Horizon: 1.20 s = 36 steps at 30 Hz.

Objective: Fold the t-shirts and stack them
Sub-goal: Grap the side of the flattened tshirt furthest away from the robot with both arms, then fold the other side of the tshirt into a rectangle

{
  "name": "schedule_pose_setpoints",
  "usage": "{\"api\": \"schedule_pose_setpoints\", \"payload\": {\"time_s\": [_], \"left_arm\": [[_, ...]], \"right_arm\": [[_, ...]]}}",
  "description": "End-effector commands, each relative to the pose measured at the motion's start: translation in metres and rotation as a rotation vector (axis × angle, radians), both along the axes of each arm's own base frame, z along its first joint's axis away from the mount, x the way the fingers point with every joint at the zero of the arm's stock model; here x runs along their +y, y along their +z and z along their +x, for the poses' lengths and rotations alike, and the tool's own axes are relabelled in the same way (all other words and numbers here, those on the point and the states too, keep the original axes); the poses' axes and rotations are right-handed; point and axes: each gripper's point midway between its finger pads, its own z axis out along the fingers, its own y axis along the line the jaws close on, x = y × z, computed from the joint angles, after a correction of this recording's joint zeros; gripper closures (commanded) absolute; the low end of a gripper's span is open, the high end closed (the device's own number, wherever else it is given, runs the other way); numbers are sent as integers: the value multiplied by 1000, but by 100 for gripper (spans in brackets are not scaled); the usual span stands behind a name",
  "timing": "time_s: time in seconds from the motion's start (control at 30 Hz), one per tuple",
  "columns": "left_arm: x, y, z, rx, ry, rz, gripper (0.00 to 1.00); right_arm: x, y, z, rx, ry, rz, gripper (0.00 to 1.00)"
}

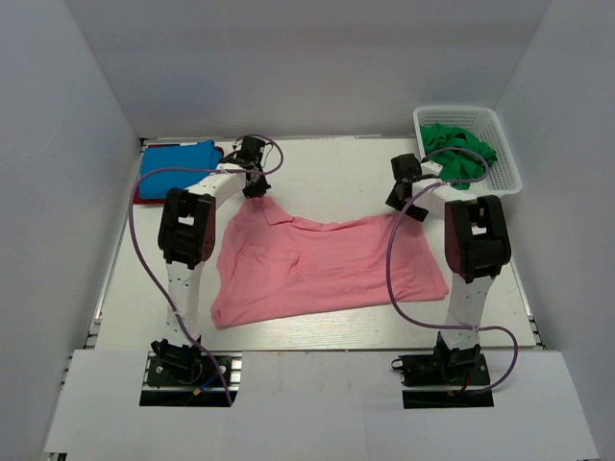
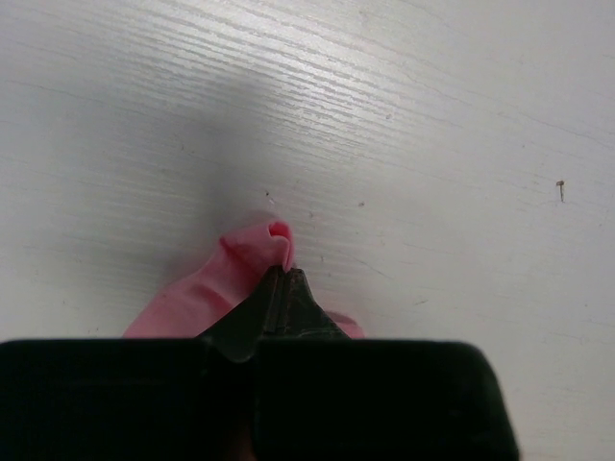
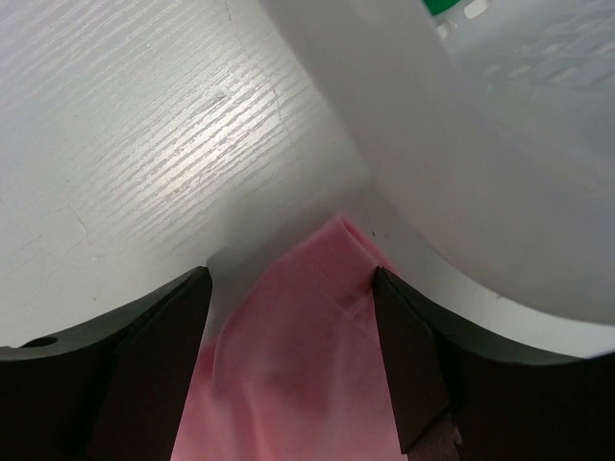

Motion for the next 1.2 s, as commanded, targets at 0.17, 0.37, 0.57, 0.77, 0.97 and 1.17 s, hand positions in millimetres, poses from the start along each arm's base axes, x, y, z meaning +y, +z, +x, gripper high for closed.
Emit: {"api": "schedule_pose_setpoints", "payload": {"time_s": [0.17,0.37,0.57,0.77,0.97,1.17], "left_arm": [[8,45,-9,-46,17,-4,100],[6,72,-15,-90,5,-34,100],[14,99,-41,-114,37,-55,100],[23,108,-91,-69,67,-71,100],[36,111,-167,52,131,-92,100],[27,106,-235,116,135,-241,100]], "right_arm": [[-13,-4,-5,23,-77,-62,46],[-12,5,0,6,-48,-67,81],[0,45,10,-87,41,-101,100],[-3,60,-9,-123,61,-117,100],[-6,78,-26,-163,60,-121,100],[-13,88,-50,-194,66,-120,100]]}}
